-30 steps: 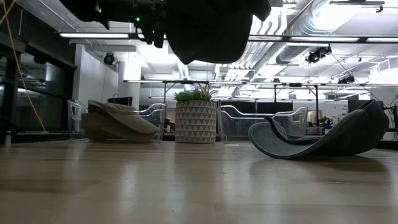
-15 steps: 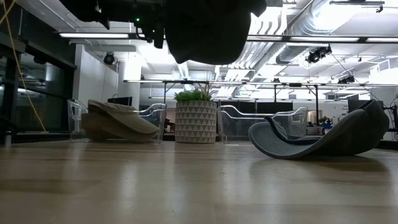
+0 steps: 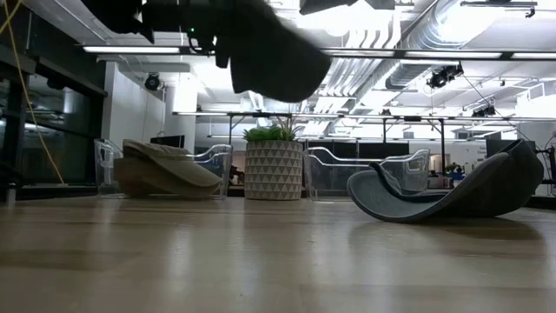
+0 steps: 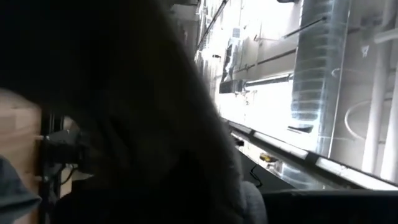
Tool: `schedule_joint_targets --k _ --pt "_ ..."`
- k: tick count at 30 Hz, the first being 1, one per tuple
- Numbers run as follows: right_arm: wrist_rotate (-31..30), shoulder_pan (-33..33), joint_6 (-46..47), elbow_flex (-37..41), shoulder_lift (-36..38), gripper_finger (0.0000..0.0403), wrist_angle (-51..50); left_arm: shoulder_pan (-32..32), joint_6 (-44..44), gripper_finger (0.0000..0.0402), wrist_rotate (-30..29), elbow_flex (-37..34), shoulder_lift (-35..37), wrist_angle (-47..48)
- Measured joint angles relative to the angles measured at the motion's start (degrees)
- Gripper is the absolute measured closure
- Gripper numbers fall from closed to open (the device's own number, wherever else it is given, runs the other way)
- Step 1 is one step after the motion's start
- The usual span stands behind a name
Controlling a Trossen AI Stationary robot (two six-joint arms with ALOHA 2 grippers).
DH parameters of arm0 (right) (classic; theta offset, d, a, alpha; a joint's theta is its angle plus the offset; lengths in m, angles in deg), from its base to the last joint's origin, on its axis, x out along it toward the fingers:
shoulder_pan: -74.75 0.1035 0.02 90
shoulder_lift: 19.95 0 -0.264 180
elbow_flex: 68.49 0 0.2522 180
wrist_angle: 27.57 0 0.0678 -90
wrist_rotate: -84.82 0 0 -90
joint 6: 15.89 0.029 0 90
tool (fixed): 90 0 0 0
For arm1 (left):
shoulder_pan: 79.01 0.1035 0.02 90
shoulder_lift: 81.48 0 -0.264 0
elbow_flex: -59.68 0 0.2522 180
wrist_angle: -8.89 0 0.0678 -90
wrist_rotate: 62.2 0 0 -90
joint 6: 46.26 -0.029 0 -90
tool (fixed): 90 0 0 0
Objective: Pick & Place hat
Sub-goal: Put the left blue cap into the right transparent bin
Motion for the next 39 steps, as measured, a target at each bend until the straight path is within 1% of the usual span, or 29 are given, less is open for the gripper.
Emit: schedule_joint_targets --k 5,8,10,12,15,17,20,23,28,33,35,39 --pt "0.73 -0.17 7.60 0.00 0.04 0.0194 0.04 1.36 -2.32 0.0401 2.85 0.00 0.00 -1.36" --pt "2.69 -1.47 19.12 0.00 0.47 0.0194 -0.60 1.70 -3.09 0.0401 4.93 0.00 0.02 -3.42" --pt "7.44 -3.68 29.14 0.00 1.20 0.0194 -1.86 1.68 -3.99 0.0401 6.01 0.02 0.02 -4.52" --pt "13.93 -6.76 39.09 0.00 1.97 0.0194 -3.16 1.63 -4.33 0.0401 7.08 0.36 0.02 -4.56" --pt "23.68 -11.63 48.78 0.00 2.30 0.0193 -3.51 1.63 -4.85 0.0401 9.45 1.50 0.02 -4.35" --pt "28.35 -14.36 52.21 0.00 2.45 0.0190 -3.10 1.63 -6.07 0.0401 10.70 2.48 0.02 -4.19" --pt "33.65 -17.77 55.92 0.00 3.05 0.0188 -1.57 2.06 -7.83 0.0401 11.77 4.07 0.06 -2.50" --pt "36.90 -20.59 59.20 0.00 4.35 0.0185 -0.62 3.68 -10.07 0.0401 12.92 5.37 0.97 1.72" --pt "41.38 -25.12 65.13 0.37 5.97 0.0185 0.35 7.04 -11.94 0.0401 16.10 8.16 1.62 2.71" --pt "49.81 -29.11 72.06 3.22 5.95 0.0185 7.80 9.81 -12.79 0.0401 20.77 11.86 1.62 3.66" --pt "51.46 -30.15 74.22 4.73 5.97 0.0185 11.41 10.64 -13.16 0.0401 22.03 13.00 1.62 4.16" --pt "53.73 -32.29 77.02 7.01 5.99 0.0185 16.38 11.02 -14.25 0.0401 22.78 14.12 1.62 5.50"
